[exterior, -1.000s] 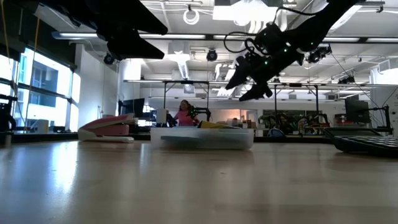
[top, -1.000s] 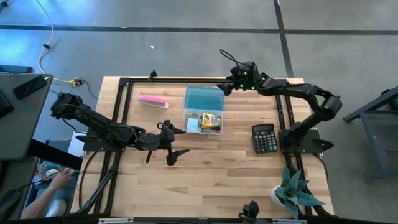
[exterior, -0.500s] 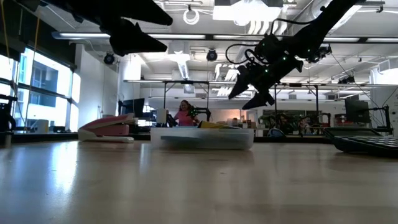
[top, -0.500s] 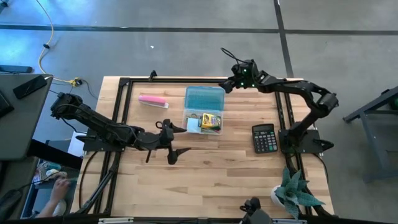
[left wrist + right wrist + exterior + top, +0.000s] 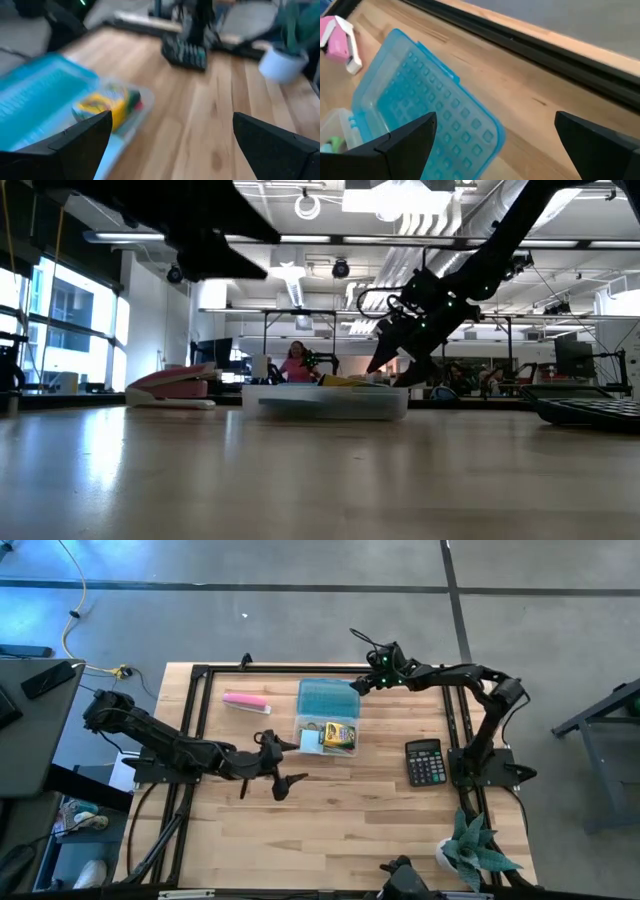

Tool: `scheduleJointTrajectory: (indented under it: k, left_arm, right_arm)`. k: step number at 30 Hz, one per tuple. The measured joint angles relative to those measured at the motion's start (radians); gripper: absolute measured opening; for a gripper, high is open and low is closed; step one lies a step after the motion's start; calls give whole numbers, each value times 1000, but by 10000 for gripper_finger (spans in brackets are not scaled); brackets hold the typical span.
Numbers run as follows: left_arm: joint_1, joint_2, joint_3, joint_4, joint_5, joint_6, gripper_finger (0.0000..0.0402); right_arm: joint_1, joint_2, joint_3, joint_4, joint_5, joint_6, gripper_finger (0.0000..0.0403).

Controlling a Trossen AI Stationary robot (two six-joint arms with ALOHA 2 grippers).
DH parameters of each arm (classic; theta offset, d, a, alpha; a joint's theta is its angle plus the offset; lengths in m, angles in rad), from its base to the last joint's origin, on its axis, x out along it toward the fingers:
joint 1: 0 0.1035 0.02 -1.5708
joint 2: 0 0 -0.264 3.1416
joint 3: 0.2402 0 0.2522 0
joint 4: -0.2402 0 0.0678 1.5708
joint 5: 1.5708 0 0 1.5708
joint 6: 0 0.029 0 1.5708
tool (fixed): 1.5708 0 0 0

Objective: Pack school essentials
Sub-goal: Close the blue supply box

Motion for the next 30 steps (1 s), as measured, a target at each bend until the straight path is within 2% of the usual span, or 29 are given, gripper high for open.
scheduleJointTrajectory:
  k: [5, 11, 15, 22, 30]
  left_arm:
    - [29, 87, 0, -27, 76, -45, 400]
    - [37, 205, 0, -28, 86, -56, 400]
    - [37, 285, 0, -27, 84, -92, 400]
    - [75, 412, 0, 17, 81, -125, 400]
    - [114, 461, 0, 29, 91, -136, 400]
  right_arm:
    - [-6, 21, 0, 35, -38, 5, 393]
    - [-14, 21, 9, 50, -56, 2, 393]
    - [-14, 21, 35, 65, -104, -3, 393]
    - [-13, 20, 51, 55, -101, 2, 393]
    - [1, 20, 49, 13, -78, 5, 393]
